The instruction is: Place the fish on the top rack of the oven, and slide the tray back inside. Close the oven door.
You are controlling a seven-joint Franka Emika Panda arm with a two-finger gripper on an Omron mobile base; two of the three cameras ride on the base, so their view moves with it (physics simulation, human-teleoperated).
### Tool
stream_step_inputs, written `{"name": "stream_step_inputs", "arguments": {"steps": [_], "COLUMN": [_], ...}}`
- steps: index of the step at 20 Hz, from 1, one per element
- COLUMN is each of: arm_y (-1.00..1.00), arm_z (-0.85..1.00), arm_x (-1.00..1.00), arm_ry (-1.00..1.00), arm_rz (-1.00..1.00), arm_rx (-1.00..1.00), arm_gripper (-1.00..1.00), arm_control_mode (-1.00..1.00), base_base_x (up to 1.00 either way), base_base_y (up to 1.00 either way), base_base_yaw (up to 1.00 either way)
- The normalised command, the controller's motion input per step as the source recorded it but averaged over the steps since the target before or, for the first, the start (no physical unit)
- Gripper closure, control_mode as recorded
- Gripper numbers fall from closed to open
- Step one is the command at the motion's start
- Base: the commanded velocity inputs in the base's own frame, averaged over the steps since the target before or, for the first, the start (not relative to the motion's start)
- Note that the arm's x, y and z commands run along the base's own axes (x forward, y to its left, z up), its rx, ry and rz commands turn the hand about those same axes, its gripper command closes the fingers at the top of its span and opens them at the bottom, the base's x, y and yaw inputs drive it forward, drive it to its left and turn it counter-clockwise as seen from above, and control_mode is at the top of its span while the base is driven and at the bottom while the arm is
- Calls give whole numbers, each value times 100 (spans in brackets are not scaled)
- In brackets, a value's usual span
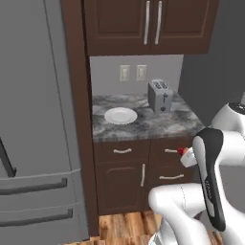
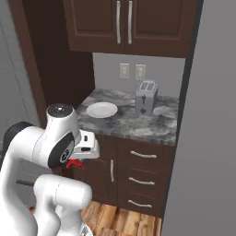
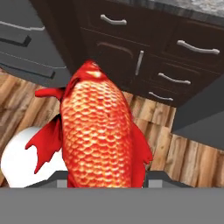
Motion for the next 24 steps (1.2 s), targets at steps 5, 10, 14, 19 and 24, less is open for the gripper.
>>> {"name": "stream_step_inputs", "arguments": {"steps": [5, 10, 14, 19, 24], "arm_y": [0, 0, 0, 0, 0], "arm_z": [0, 0, 0, 0, 0], "arm_x": [0, 0, 0, 0, 0], "arm_ry": [0, 0, 0, 0, 0], "arm_rz": [0, 0, 0, 0, 0], "arm_rx": [0, 0, 0, 0, 0], "arm_gripper": [100, 100, 100, 100, 100], "arm_control_mode": [100, 100, 100, 100, 100], "base_base_x": [-36, -14, 0, 20, 42], "base_base_y": [29, 50, 92, 100, 77], "base_base_yaw": [54, 71, 63, 52, 42]}}
